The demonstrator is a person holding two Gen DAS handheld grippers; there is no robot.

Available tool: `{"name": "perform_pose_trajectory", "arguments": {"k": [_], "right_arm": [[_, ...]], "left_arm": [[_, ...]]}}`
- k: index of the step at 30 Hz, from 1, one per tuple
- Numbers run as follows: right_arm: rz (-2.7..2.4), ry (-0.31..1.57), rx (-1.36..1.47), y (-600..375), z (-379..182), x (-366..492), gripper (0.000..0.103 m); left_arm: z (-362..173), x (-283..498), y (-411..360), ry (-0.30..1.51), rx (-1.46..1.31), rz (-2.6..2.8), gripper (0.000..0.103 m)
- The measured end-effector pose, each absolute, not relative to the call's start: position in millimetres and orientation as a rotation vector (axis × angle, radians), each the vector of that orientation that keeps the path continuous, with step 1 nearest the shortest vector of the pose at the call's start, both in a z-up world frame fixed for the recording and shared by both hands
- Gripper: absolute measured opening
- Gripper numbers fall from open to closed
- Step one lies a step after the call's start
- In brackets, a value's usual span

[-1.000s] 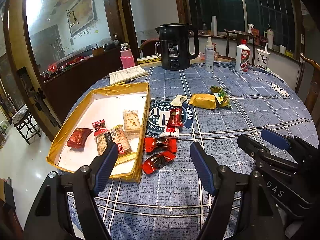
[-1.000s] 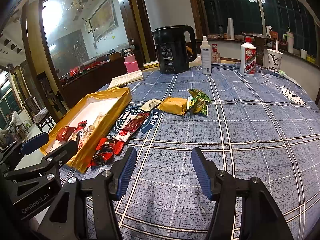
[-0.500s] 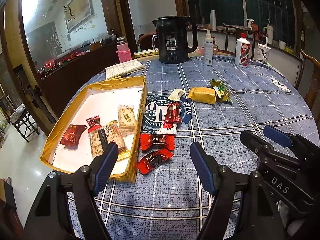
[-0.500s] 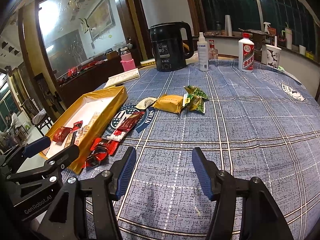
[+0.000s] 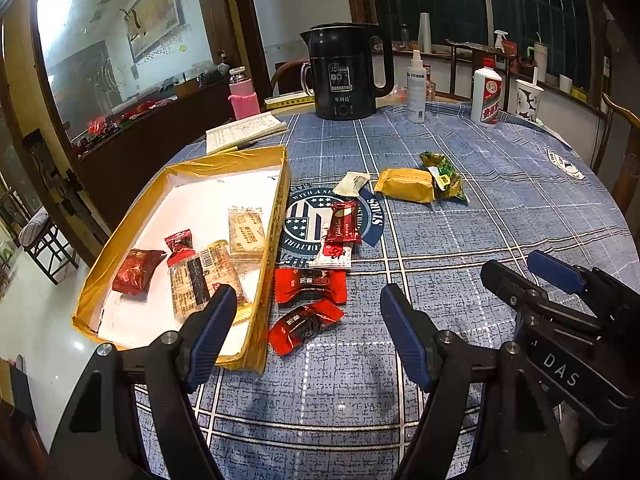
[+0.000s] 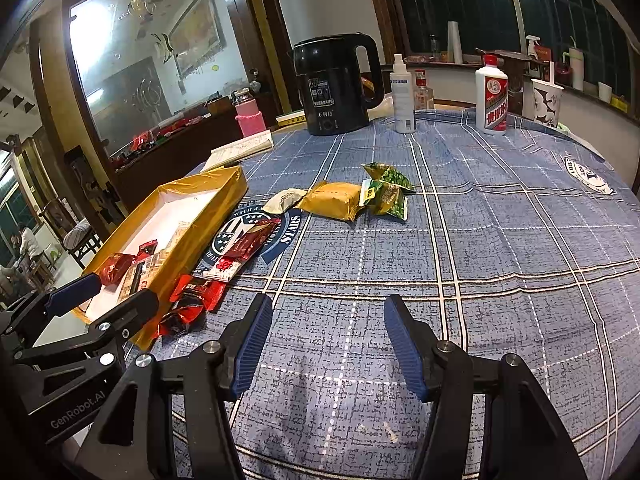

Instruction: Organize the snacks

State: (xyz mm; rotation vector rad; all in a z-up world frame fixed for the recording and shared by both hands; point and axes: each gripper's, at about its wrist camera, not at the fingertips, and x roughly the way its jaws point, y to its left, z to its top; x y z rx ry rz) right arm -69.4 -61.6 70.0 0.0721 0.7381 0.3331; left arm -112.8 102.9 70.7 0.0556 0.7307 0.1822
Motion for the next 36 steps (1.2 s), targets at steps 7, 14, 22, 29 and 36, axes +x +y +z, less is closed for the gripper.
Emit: {"name": "perform_pose_trajectory", "arguments": {"k": [7,14,22,29,36], "right_arm": [[0.332,0.740,0.071,-60.6,69.2,-68.6,0.060],[0.333,0.739,0.068,-59.3,67.9,-68.1,0.060],[0.334,0.739,0.069,-59.4,68.2,-68.3,0.060],[0.334,0.741,0.070,-59.4,67.7,-68.1,0.060],[0.334,0.740,0.069,-58.9,67.2,-68.8,0.060]], "left_arm": [[70.5,-112.5,103.0,0.729,0.056,0.182,0.074],[70.4,-111.6,102.9,0.728,0.058,0.182,0.074],[72.0,-112.2,101.7,0.724,0.058,0.175,0.074],[72.9,-114.4,97.5,0.712,0.072,0.169,0.074],[72.2,-114.8,95.3,0.708,0.081,0.171,0.074]]}}
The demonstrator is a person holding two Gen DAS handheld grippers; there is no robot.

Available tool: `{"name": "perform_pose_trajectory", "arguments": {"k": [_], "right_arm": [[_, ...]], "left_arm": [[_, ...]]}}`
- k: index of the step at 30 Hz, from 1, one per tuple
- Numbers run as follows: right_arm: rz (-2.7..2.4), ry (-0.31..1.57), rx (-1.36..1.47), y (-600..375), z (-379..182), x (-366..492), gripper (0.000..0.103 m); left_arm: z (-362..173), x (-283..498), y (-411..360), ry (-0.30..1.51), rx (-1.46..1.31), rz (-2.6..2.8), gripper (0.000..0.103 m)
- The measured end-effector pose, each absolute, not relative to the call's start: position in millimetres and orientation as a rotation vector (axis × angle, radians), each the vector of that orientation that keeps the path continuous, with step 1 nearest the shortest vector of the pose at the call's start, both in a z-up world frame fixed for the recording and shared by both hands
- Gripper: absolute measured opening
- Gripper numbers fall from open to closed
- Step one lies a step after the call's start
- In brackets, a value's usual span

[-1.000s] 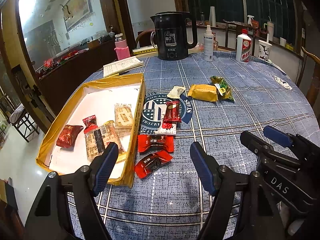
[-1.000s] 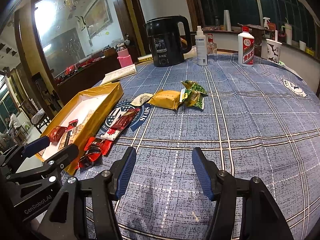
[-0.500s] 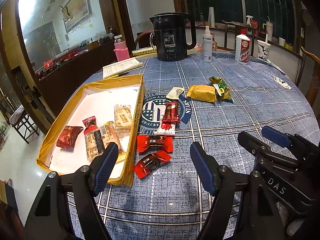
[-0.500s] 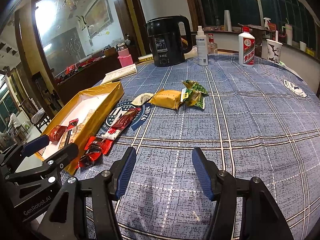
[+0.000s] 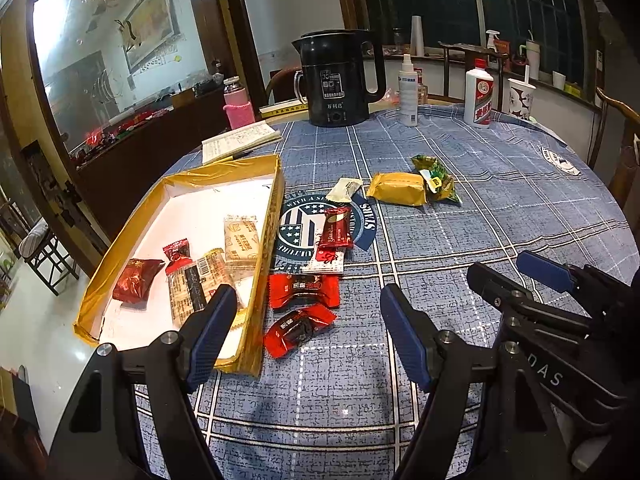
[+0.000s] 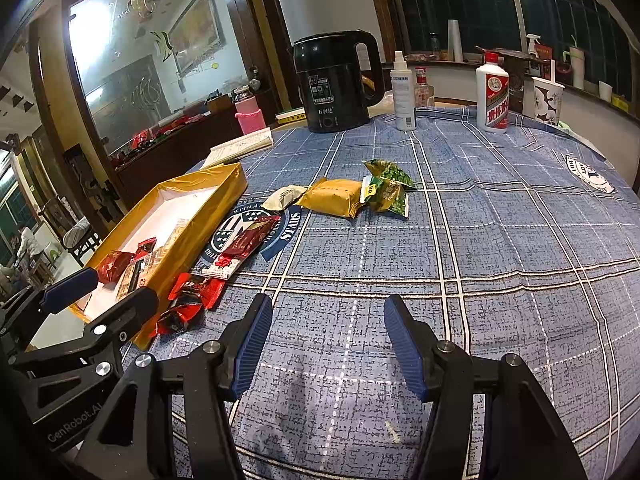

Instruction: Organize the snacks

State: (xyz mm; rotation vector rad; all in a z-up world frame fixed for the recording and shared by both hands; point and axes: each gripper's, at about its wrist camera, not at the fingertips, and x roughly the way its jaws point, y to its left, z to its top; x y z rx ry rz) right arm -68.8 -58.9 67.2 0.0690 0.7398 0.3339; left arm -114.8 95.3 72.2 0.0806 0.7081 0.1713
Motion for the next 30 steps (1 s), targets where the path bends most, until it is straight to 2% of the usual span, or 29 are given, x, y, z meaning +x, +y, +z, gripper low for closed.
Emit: {"name": "perform_pose_trajectory", "arguments": {"k": [30], "right_arm": [[0.334,0.745,0.076,-59.3,61.6,-69.9,0.060]], "left_arm": [[71.4,-114.7,87.5,0.707,0.111,0.178,0.074]]}}
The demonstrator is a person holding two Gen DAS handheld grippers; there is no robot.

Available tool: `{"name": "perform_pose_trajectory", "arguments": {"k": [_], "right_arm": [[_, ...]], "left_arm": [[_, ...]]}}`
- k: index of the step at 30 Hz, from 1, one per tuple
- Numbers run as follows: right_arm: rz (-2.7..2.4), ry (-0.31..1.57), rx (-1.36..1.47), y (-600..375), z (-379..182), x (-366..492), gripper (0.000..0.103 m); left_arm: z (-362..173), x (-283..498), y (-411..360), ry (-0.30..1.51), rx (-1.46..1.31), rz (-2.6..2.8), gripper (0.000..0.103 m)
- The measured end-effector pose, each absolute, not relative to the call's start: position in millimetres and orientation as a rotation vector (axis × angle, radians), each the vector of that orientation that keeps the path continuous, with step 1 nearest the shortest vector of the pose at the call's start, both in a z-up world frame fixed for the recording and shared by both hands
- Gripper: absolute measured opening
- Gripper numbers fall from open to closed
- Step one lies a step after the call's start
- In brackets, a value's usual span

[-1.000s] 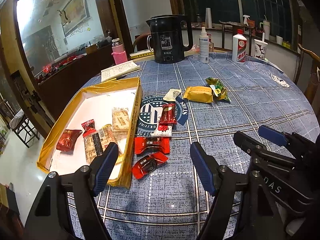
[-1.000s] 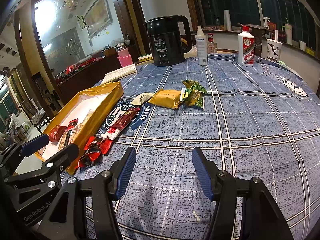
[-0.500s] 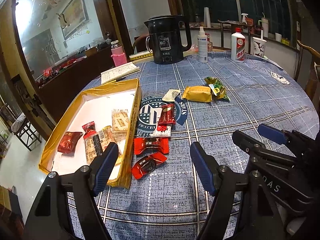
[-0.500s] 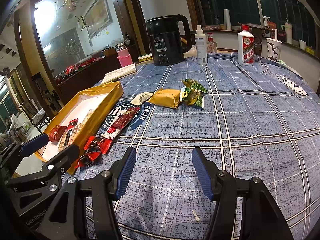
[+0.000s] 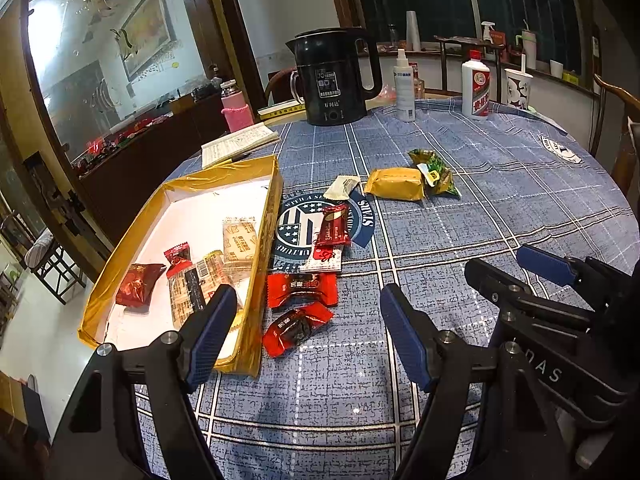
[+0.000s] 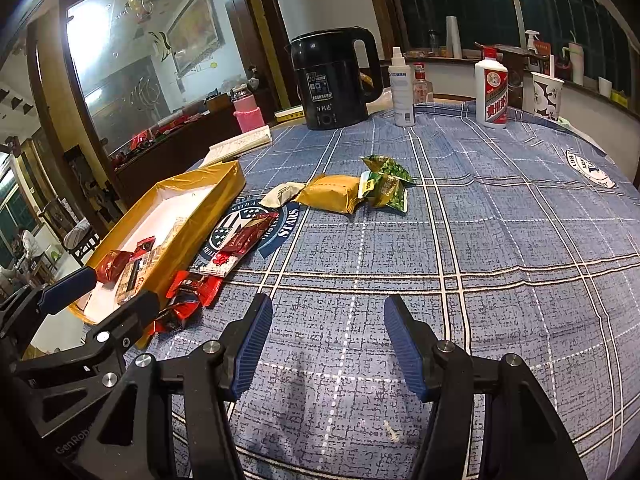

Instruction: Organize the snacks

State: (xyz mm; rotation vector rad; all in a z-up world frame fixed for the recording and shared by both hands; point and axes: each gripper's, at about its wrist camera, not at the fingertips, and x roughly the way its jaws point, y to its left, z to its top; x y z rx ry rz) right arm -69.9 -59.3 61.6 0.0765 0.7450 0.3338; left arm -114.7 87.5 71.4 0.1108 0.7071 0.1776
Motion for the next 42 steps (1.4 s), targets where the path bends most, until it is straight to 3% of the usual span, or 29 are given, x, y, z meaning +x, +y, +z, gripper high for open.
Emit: {"name": "perform_pose_trajectory", "arguments": {"k": [42], "right_arm": [[0.333,0.750,0.081,-60.3,58.2,-69.5,0.060]], "left_arm": [[62.2,-116.0,90.4,0.706,0.165,0.221,0.074]]}}
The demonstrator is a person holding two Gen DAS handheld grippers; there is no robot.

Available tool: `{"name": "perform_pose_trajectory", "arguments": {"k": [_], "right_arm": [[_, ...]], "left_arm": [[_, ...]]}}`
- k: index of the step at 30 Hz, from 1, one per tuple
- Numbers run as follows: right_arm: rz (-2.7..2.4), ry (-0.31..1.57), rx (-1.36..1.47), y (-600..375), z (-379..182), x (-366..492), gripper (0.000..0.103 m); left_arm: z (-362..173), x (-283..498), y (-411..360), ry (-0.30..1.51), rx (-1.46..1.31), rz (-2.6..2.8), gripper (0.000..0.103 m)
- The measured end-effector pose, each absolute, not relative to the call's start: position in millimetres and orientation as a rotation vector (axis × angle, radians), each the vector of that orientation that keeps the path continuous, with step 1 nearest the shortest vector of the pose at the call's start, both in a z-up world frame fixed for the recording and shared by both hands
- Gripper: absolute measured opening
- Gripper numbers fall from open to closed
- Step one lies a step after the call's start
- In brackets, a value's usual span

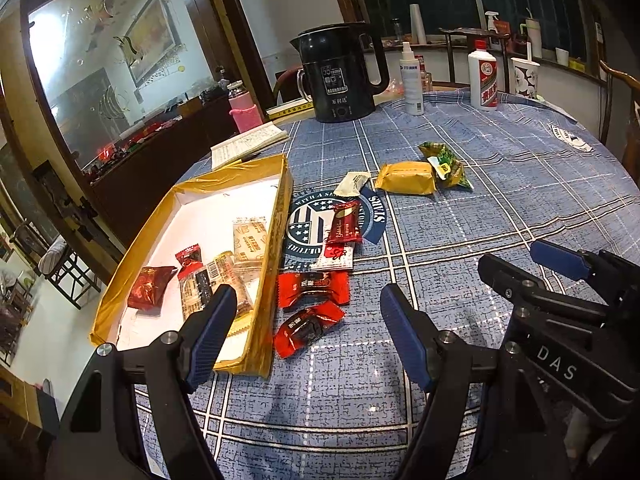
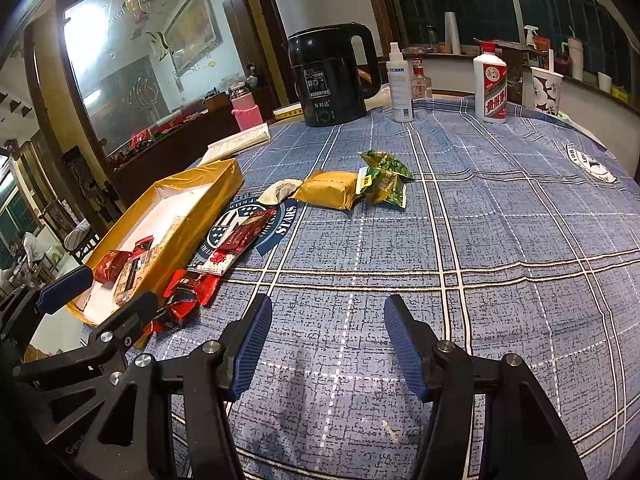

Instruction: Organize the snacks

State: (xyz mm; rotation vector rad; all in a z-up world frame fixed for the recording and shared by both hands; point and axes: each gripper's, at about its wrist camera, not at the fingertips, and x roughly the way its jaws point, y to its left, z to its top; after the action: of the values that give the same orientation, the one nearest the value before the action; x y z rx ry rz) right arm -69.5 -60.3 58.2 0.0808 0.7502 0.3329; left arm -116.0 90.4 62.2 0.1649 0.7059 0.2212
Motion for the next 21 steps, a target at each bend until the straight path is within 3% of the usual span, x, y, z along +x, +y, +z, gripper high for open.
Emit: {"name": "perform_pose_trajectory", "arguments": {"k": [11,21], "right_arm": [[0.333,0.750,0.082,-61.3,58.6,-69.4,0.060],[0.236,0.721,0.065,-98.7,70.9,-55.5,0.064]], "left_arm": [[63.1,-109.1,91.1,0.726,0.157,0.201,0.074],[79.2,-67.5,181.6,0.811,-0.212,-0.038,0.074]]}}
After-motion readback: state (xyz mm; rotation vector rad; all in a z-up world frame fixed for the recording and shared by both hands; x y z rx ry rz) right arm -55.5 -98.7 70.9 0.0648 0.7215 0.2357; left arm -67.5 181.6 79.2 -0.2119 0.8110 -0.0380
